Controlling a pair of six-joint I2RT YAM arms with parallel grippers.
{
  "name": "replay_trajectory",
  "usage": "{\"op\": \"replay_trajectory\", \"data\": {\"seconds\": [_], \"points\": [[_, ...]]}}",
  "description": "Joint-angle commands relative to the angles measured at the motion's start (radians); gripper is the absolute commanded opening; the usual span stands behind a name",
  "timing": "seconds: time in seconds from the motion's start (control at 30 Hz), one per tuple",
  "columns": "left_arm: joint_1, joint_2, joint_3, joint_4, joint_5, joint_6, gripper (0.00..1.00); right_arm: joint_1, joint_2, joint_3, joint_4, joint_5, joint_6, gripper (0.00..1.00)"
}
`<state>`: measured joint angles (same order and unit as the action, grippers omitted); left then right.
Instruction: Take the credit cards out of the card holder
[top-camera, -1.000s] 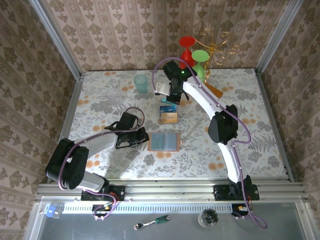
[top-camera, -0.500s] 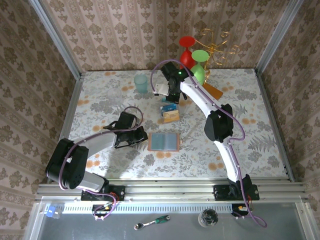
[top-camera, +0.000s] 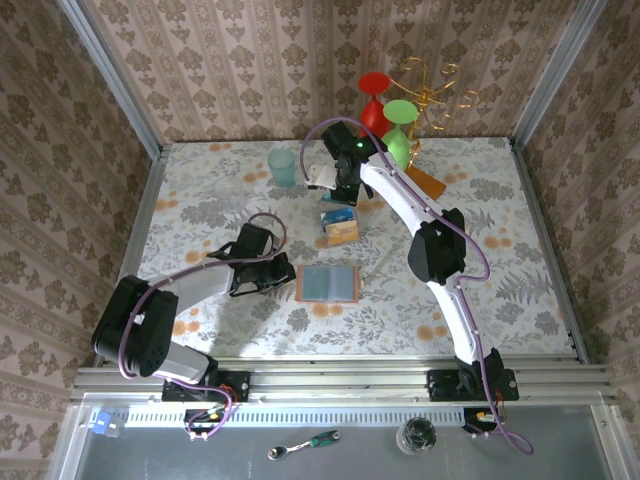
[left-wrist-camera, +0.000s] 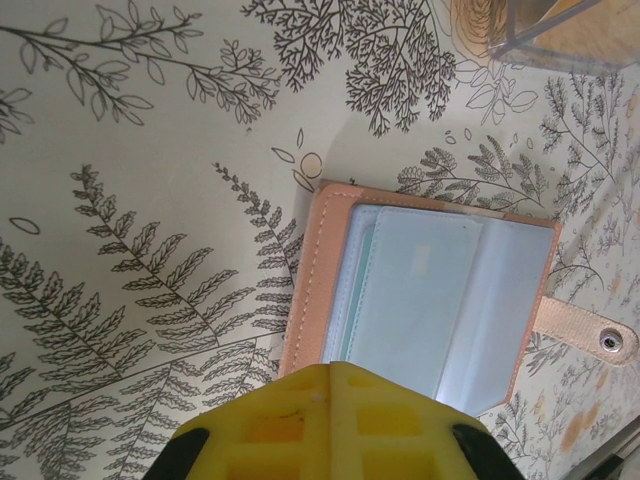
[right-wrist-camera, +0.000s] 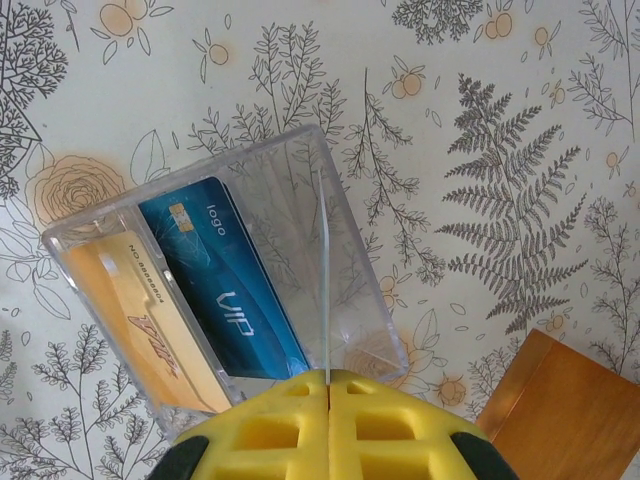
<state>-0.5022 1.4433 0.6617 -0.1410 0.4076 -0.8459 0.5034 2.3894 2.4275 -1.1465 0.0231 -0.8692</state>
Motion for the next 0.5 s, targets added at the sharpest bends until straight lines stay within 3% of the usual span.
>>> {"op": "replay_trajectory", "data": {"seconds": [0.0,0.47], "points": [[0.008,0.017,0.010,0.017,0.014,-0.018,0.07,-0.006,0.003,0.035,0.022,0.016,-0.025,0.02],[0.008,0.042,0.013,0.029,0.026,-0.024,0.07,-0.020,0.060,0.035,0.040,0.010,-0.048,0.01]]}}
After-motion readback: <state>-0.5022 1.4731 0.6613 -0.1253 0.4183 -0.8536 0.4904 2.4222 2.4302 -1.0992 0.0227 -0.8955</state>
